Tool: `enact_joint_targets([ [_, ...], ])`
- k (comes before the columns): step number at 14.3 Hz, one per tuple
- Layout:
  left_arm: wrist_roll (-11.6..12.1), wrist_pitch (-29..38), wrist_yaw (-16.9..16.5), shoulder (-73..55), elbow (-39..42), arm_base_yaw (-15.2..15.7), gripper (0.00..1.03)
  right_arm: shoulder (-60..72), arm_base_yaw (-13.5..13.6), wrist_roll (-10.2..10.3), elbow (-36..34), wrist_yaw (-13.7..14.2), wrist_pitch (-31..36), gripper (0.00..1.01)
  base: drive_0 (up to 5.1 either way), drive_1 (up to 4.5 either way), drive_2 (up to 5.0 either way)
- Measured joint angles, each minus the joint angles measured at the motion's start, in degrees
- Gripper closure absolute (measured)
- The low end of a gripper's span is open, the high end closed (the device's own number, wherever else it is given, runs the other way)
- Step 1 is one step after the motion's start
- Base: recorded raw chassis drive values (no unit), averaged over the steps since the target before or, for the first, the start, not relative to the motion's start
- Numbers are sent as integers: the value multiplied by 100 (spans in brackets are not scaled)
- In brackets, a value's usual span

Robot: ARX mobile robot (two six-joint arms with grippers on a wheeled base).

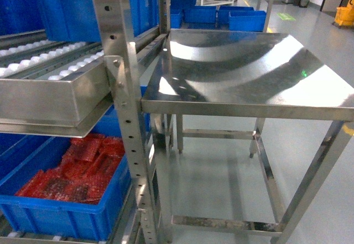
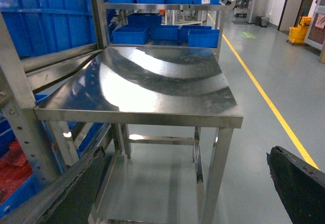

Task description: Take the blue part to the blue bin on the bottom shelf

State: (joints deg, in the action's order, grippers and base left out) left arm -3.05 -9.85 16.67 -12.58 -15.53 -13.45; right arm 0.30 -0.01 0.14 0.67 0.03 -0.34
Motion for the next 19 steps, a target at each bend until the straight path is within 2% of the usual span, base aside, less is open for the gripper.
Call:
enact_joint_targets([
  [19, 0, 0, 4, 2, 0, 0, 60, 0, 0, 0, 0, -2, -4, 3, -494, 247, 247],
])
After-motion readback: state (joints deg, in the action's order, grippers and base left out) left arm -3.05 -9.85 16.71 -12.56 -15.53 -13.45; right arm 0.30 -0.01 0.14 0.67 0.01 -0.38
